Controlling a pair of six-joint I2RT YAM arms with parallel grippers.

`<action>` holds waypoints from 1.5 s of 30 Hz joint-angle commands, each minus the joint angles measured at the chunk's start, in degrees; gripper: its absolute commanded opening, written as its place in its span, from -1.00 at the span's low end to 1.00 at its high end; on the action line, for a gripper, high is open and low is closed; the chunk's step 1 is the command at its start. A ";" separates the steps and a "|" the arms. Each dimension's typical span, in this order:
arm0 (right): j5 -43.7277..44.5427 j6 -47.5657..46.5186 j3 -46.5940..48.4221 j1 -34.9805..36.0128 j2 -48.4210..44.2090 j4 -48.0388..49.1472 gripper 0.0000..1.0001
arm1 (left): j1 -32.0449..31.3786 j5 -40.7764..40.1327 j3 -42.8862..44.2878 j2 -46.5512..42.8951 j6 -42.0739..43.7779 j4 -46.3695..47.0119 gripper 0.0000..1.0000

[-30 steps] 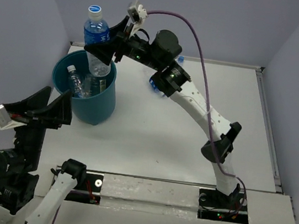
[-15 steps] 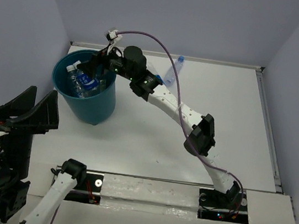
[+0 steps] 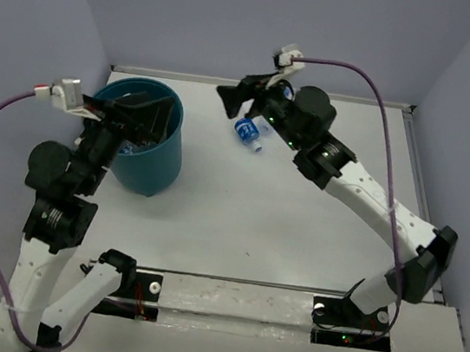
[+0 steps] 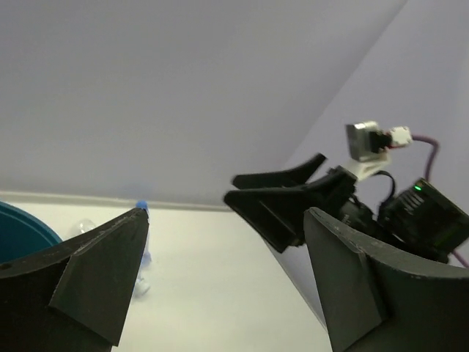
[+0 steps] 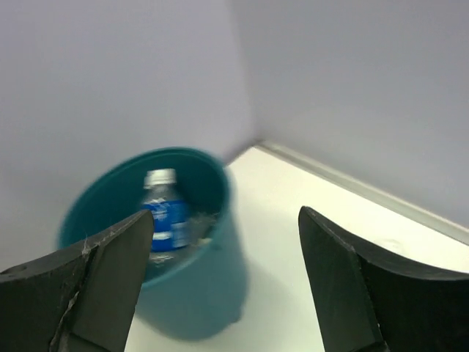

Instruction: Put the plastic bottles in the bin

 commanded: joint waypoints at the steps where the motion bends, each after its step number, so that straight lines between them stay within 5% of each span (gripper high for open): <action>1: 16.54 0.07 -21.11 -9.31 -15.30 2.12 0.69 | -2.64 2.02 -1.45 9.33 -4.72 9.85 0.94; 6: 18.04 2.72 -35.99 -16.99 -28.76 -0.95 0.68 | -20.66 -25.22 8.81 26.38 4.85 7.58 0.95; 13: 20.50 1.93 -41.62 -23.14 -34.13 -7.37 0.68 | -21.64 -37.98 37.80 66.77 1.52 -9.79 0.91; 19: 19.62 3.42 -46.11 -24.20 -39.58 -7.55 0.68 | -20.15 -42.21 66.74 88.81 -7.34 -24.24 0.84; 33: 12.25 5.88 -47.69 -24.73 -41.17 -7.02 0.68 | -15.57 -43.18 54.46 93.91 -16.93 -21.61 0.81; 45: 5.21 5.97 -48.22 -24.73 -42.84 -5.97 0.68 | -14.61 -39.93 58.15 103.67 -18.69 -23.37 0.71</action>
